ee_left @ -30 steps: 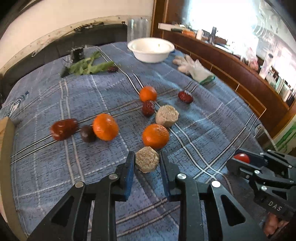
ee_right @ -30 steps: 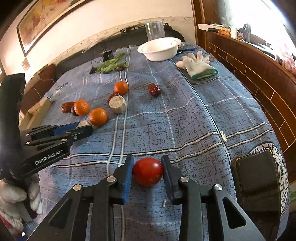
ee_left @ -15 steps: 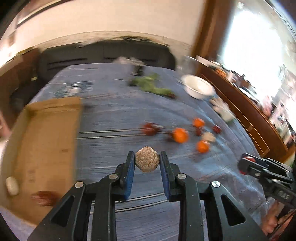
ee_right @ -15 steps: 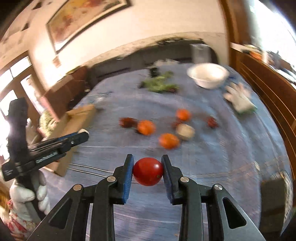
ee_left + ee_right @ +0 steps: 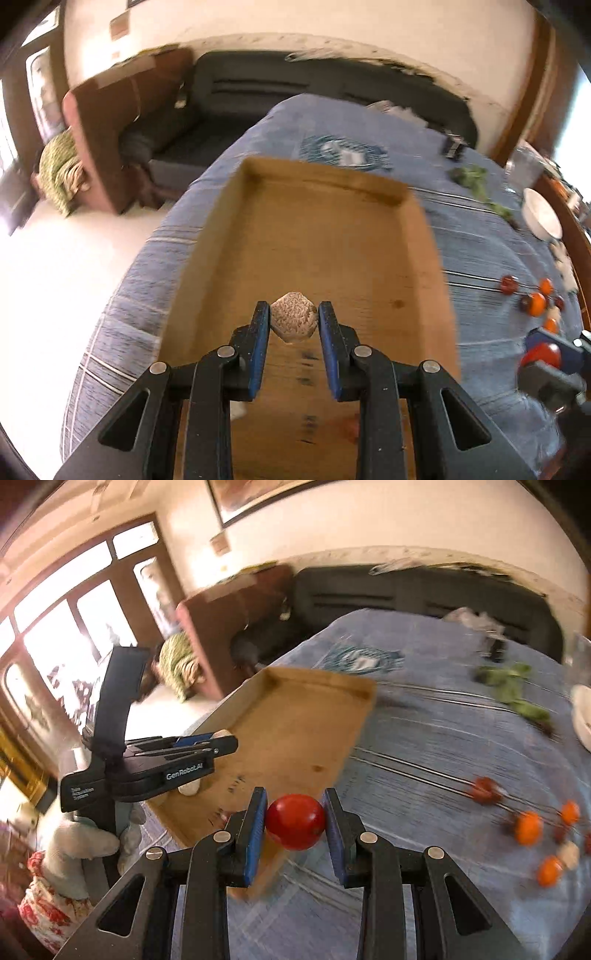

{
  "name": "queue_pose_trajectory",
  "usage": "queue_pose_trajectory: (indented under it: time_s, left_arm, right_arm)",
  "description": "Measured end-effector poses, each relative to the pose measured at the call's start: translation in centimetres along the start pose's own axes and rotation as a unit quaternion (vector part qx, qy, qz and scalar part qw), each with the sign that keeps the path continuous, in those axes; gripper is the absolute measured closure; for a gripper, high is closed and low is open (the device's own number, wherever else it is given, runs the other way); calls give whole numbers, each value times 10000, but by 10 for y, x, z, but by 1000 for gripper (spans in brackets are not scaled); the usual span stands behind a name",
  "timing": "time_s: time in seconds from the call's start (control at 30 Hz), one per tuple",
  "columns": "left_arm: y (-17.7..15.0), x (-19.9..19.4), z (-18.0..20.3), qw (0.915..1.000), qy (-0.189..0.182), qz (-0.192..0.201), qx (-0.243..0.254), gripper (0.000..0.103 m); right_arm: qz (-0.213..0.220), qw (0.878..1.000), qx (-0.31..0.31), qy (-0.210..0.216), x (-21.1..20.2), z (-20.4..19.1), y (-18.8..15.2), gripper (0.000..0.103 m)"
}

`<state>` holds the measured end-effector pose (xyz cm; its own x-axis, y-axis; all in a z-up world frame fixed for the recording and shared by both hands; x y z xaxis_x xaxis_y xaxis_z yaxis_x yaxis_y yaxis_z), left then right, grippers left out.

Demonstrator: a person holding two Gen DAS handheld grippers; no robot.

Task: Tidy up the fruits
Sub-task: 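Carry the biscuit and tomato into the cardboard tray and release both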

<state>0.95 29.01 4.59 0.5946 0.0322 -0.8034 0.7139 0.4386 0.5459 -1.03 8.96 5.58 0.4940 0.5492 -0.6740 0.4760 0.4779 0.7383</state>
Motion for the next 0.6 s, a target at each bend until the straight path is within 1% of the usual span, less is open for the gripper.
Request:
queue_pose_trajectory:
  time_s: [0.07, 0.17, 0.3, 0.43, 0.5, 0.6]
  left_arm:
    - [4, 8, -12, 9998, 93, -88, -131, 77]
    - [8, 19, -21, 9993, 126, -215, -262, 77]
    - [7, 29, -26, 9988, 155, -345, -324, 77]
    - [6, 33, -29, 9984, 69, -407, -388, 77]
    - [6, 32, -30, 9982, 23, -415, -433, 76]
    - [8, 25, -32, 9978, -90, -387, -533, 70]
  right_arm:
    - [-177, 9997, -142, 63, 27, -10, 8, 69]
    - [-464, 9984, -295, 105, 64, -18, 14, 69]
    - [-832, 9960, -233, 217, 104, -17, 11, 69]
    - [-996, 9943, -315, 213, 122, -20, 6, 68]
    - [-938, 9947, -366, 185, 122, -22, 6, 68]
    - [-852, 9955, -358, 188, 117, -24, 10, 66]
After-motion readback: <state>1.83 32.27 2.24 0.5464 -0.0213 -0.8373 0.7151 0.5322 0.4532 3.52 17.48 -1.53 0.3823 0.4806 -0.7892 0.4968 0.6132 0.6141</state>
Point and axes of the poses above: each gripper's, at about its wrist camera, not at the fingertips, and x roughly the way its jaws point, z to its right, y to its top, the point moved 1 cm from there along x, roughly the way its jaws point, and after that the axes turned 15 degrees about -x, right-handed, at the moved point
